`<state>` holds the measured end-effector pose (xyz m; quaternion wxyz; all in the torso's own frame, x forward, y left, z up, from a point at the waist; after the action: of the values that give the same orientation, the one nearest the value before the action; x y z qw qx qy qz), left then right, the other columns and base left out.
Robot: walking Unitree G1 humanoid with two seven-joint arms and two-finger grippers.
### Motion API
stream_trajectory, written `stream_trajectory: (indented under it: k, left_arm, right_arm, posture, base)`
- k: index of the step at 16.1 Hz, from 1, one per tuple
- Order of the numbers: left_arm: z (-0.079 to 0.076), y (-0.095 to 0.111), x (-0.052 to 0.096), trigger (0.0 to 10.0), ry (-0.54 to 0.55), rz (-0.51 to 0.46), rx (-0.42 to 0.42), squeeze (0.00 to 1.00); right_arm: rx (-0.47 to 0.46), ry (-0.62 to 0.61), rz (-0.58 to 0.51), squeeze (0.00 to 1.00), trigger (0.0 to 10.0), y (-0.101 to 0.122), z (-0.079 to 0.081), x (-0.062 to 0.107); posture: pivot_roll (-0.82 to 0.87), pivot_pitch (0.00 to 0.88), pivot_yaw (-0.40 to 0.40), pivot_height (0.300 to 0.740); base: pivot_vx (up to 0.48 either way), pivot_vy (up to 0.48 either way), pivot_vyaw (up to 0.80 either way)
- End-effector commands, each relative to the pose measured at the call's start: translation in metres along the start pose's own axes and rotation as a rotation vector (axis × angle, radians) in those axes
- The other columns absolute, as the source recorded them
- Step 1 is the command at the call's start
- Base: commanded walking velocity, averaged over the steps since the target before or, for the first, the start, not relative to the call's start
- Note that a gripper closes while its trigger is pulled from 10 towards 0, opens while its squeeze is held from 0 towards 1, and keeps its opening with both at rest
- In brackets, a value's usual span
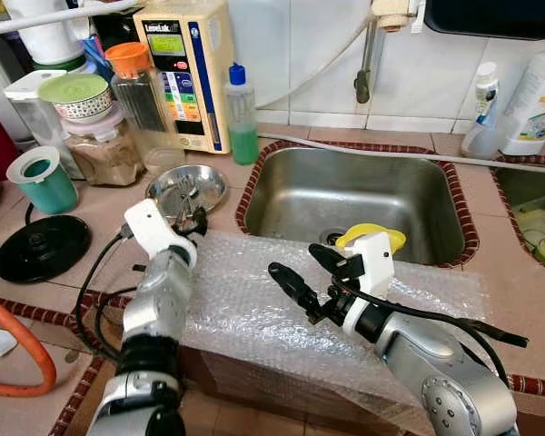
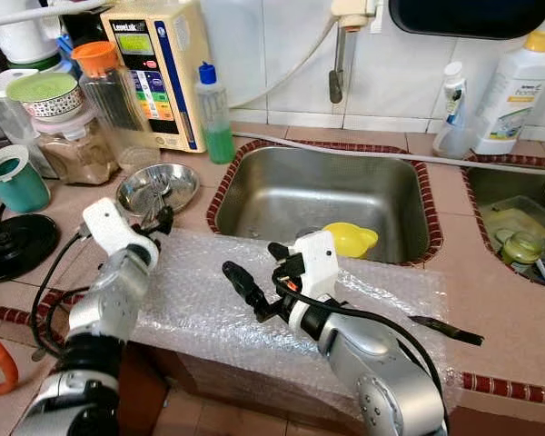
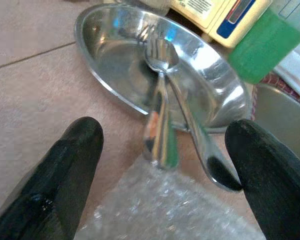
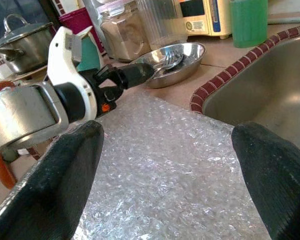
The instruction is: Kitchen organization
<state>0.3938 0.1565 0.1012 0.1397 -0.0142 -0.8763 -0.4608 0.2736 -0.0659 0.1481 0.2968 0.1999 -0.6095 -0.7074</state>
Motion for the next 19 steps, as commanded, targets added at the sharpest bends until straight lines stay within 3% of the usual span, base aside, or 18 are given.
stream_trajectory:
  k: [1, 5, 6, 7, 8, 16, 19]
  left_arm:
    - [-0.001, 0.004, -0.002, 10.0, 0.002, -0.009, 0.007, 0.0]
    - [-0.004, 0.008, -0.006, 10.0, -0.006, -0.01, 0.044, 0.0]
    - [-0.004, 0.01, -0.008, 5.7, -0.005, -0.014, 0.052, 0.0]
    - [-0.004, 0.011, -0.008, 5.7, -0.004, -0.015, 0.055, 0.0]
    - [-0.004, 0.012, -0.01, 0.0, -0.009, -0.015, 0.09, 0.0]
    - [0.009, 0.011, -0.015, 0.0, 0.049, 0.004, 0.287, 0.0]
    - [0.007, 0.019, -0.016, 0.0, 0.045, -0.015, 0.292, 0.0]
  right_arm:
    - [0.01, 0.017, -0.013, 0.0, 10.0, 0.005, 0.005, 0.001]
    - [0.015, 0.004, -0.01, 0.0, 10.0, 0.005, 0.002, 0.002]
    - [0.017, -0.001, -0.012, 0.0, 10.0, 0.006, 0.001, 0.002]
    - [0.017, -0.002, -0.013, 0.0, 10.0, 0.006, 0.001, 0.001]
    - [0.019, -0.009, -0.015, 0.0, 10.0, 0.006, -0.001, 0.001]
    - [0.023, -0.024, -0.014, 0.0, 10.0, 0.007, -0.004, 0.0]
    - [0.024, -0.025, -0.017, 0.0, 10.0, 0.007, -0.005, -0.001]
  posture:
    - [-0.12, 0.0, 0.118, 0.74]
    - [-0.12, 0.0, 0.117, 0.74]
    - [-0.12, 0.0, 0.12, 0.74]
    - [-0.12, 0.0, 0.12, 0.74]
    - [-0.12, 0.0, 0.12, 0.74]
    - [-0.11, 0.0, 0.115, 0.74]
    - [-0.11, 0.0, 0.116, 0.74]
  base:
    - [0.0, 0.0, 0.0]
    - [0.0, 0.0, 0.0]
    - [0.0, 0.0, 0.0]
    - [0.0, 0.0, 0.0]
    - [0.0, 0.0, 0.0]
    - [0.0, 0.0, 0.0]
    - [0.0, 0.0, 0.0]
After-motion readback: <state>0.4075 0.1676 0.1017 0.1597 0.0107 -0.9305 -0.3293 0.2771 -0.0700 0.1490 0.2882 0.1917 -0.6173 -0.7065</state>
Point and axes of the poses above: a point about 5 cm out from each wrist's last joint towards the gripper, its own x axis pointing back from the gripper into the wrist, its own y axis along the axis of the wrist's last joint, z = x × y, the point moved 4 cm from there along -x, pointing out of the wrist towards the gripper, and after that the axes turned 5 degrees about x, right-handed, at the moved point
